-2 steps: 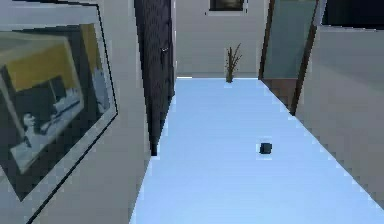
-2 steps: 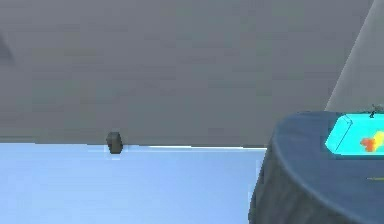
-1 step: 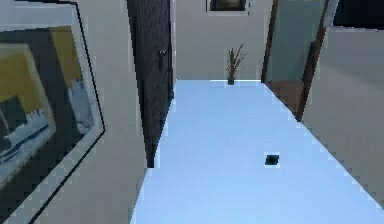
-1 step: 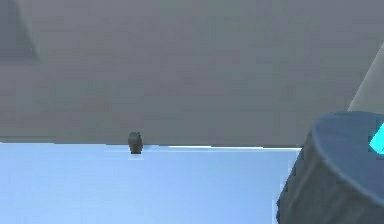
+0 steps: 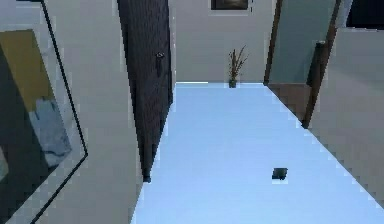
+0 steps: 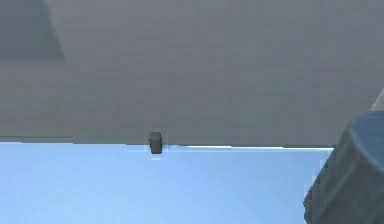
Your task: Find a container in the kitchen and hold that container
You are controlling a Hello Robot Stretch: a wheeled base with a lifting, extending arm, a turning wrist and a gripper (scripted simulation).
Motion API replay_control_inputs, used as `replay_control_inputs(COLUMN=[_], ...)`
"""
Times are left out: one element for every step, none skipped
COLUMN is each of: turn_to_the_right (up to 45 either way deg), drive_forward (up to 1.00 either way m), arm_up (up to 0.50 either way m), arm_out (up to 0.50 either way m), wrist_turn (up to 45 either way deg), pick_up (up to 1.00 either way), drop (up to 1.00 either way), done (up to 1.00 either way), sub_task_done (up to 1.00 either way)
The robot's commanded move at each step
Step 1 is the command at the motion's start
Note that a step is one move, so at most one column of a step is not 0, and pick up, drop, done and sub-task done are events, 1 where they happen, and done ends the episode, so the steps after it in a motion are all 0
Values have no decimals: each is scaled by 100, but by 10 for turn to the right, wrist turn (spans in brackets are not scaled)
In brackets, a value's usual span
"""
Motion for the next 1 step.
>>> replay_control_inputs(turn_to_the_right=[120], drive_forward=[0], arm_up=[0], arm_out=[0], wrist_turn=[0], pick_up=[0], drop=[0], done=[0], sub_task_done=[0])
